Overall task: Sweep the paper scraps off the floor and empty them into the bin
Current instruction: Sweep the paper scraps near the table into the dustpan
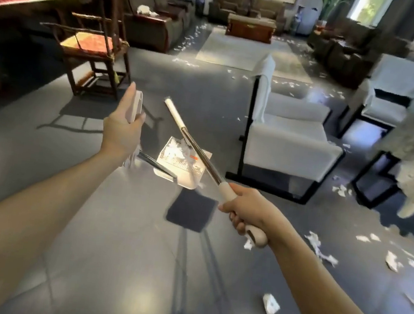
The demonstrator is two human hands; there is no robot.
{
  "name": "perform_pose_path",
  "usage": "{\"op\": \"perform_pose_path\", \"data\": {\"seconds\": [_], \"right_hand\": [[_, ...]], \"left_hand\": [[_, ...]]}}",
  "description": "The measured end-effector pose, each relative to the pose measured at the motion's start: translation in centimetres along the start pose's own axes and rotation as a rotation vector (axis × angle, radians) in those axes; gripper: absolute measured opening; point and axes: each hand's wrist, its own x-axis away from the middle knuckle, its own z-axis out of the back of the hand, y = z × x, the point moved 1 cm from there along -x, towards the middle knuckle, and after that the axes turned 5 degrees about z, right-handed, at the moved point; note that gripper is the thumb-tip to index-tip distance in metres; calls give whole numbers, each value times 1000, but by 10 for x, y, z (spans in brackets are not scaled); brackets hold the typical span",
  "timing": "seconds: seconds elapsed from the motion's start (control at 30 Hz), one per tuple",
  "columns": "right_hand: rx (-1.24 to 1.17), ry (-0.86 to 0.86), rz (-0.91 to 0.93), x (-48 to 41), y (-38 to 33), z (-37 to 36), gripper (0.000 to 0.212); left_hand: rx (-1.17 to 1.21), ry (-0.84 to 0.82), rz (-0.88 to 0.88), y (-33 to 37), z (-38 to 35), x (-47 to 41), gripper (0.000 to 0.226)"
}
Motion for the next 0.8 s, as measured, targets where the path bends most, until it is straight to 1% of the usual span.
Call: {"op": "perform_pose_path", "data": {"seconds": [0.1, 0.2, 0.27, 0.3, 0.4, 0.47, 0.53, 0.67, 0.73, 0.8], "right_hand": [[-18, 1, 28, -105, -31, -2, 31], [-44, 13, 72, -217, -71, -6, 29], [-107, 17, 78, -289, -106, -3, 33], [-135, 15, 79, -325, -125, 1, 35], [-164, 35, 71, -422, -171, 21, 32], [-167, 34, 81, -485, -198, 37, 31], [-176, 45, 76, -550, -221, 58, 33], [-227, 70, 70, -688, -260, 103, 47], [-215, 95, 70, -758, -280, 127, 41], [-202, 123, 77, -823, -304, 151, 43]], "left_hand": [[-18, 30, 20, -32, -32, -97, 63], [-39, -6, -39, -62, -66, -202, 64], [-50, -10, -78, -77, -86, -271, 66], [-40, -9, -87, -83, -97, -307, 67], [-23, -36, -66, -97, -133, -410, 68], [-20, -44, -90, -103, -163, -479, 68], [-28, -54, -104, -111, -199, -550, 67], [-18, -37, -157, -140, -289, -690, 67], [-4, -44, -159, -155, -337, -759, 67], [1, -63, -174, -161, -379, -820, 67]]}}
